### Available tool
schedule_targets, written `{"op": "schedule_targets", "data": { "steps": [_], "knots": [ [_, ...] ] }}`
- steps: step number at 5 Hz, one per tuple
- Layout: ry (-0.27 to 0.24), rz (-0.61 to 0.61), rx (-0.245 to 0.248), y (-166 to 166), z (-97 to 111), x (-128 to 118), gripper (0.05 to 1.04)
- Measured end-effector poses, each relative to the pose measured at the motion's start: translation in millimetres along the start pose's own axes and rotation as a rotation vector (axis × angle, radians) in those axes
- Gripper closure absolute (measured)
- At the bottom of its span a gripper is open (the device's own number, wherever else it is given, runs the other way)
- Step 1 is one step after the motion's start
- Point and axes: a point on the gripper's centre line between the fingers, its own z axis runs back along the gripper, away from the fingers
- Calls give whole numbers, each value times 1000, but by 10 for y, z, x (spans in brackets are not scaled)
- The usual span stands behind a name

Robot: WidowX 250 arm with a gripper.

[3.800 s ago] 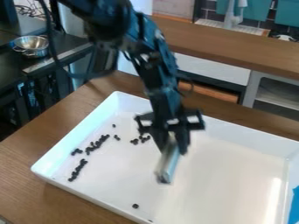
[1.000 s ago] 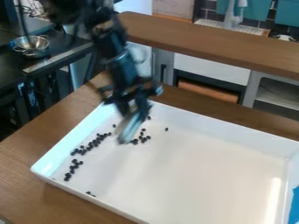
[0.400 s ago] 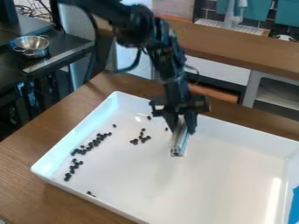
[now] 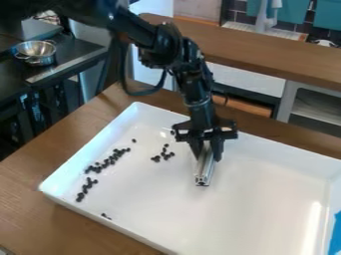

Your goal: Sweep into pile

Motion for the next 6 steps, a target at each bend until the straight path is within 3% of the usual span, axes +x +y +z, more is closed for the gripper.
{"op": "schedule_targets", "data": {
  "steps": [4,5,6],
  "knots": [
    [-50,35,-1,567,71,109,704],
    [-81,95,4,716,129,229,704],
    [-111,252,33,981,207,294,704]
  ]
}}
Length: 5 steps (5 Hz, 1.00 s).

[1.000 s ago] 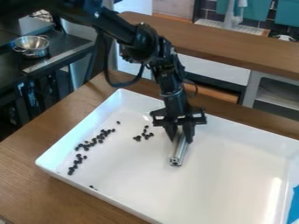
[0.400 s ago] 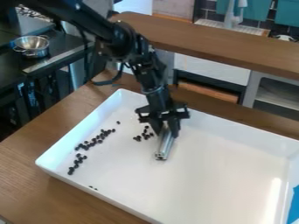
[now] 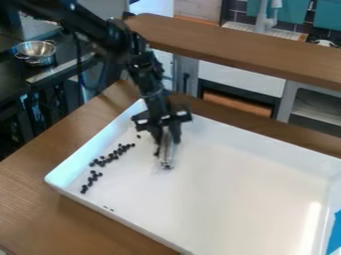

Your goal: Sweep into pile

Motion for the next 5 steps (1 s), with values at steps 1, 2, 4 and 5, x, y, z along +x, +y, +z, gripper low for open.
{"op": "schedule_targets", "data": {
  "steps": [1,2,4,5],
  "knots": [
    [-24,110,29,188,38,25,704],
    [-20,216,23,295,85,-49,704],
    [-33,149,51,527,171,-395,704],
    [-46,80,96,619,186,-434,704]
  ]
}}
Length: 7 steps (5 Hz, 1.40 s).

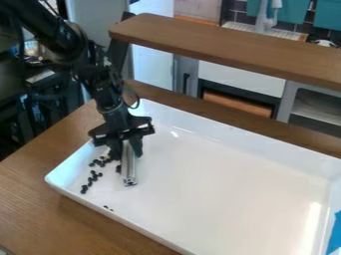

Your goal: Sweep into pile

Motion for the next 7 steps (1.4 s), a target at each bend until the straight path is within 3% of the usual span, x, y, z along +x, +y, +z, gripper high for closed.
{"op": "schedule_targets", "data": {
  "steps": [1,2,3,4,5,6,7],
  "knots": [
    [-56,-162,160,76,12,29,704],
    [-102,-281,283,98,46,89,704],
    [-33,-328,291,108,51,11,704],
    [123,-351,83,-55,281,-166,704],
    [179,-396,-85,-216,523,-338,704],
    [206,-431,-151,-238,469,-545,704],
    [162,-460,-148,-166,328,-628,704]
  ]
}}
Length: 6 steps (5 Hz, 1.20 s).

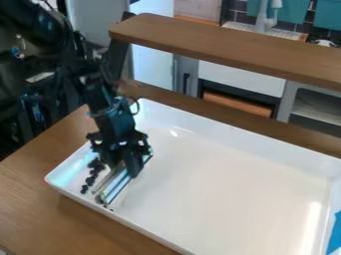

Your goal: Sweep into pile

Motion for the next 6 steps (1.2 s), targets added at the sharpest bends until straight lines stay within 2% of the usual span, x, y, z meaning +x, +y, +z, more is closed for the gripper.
{"op": "schedule_targets", "data": {
  "steps": [1,2,4,5,6],
  "knots": [
    [-45,-12,9,26,-127,-80,704],
    [-95,-13,42,95,-190,-50,704],
    [-136,43,62,124,-236,-20,704],
    [-170,72,88,103,-249,21,704],
    [-231,16,200,130,-257,118,704]
  ]
}}
